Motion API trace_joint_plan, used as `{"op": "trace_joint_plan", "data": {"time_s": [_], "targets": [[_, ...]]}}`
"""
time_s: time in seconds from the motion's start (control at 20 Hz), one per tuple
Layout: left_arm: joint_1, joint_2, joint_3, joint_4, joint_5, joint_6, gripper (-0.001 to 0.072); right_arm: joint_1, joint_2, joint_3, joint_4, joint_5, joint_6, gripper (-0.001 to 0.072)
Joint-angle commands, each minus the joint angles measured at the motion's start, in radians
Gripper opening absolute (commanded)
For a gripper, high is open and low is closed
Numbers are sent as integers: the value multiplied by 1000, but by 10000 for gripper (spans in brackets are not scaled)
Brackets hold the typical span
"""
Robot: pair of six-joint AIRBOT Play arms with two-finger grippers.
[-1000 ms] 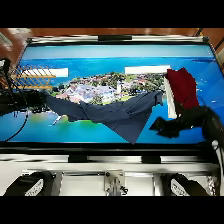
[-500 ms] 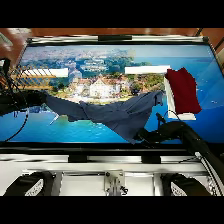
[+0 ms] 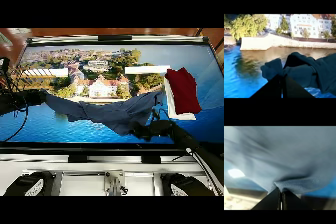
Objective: Fold the shirts.
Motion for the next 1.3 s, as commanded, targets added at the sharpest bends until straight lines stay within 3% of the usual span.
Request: {"op": "trace_joint_plan", "data": {"time_s": [0.0,0.1,0.2,0.3,0.45,0.7,1.0,1.1,1.25], "targets": [[2,2,52,23,18,8,33,-58,69,152,1,-26,-144,70],[2,2,185,26,14,87,33,-140,180,326,-1,-70,-253,70],[6,1,393,55,14,155,33,-236,300,535,-46,-33,-278,70],[28,1,595,117,14,152,33,-327,391,740,-136,39,-277,70],[91,2,814,133,3,49,33,-415,454,960,-209,42,-272,70],[94,9,925,-26,-21,61,33,-422,466,1077,-201,40,-273,70],[95,60,932,-76,154,97,33,-422,466,1128,-209,68,-273,70],[95,56,932,-29,195,123,32,-422,461,1128,-230,-12,-248,70],[95,14,932,4,166,124,33,-422,432,1128,-375,-245,-101,70]]}}
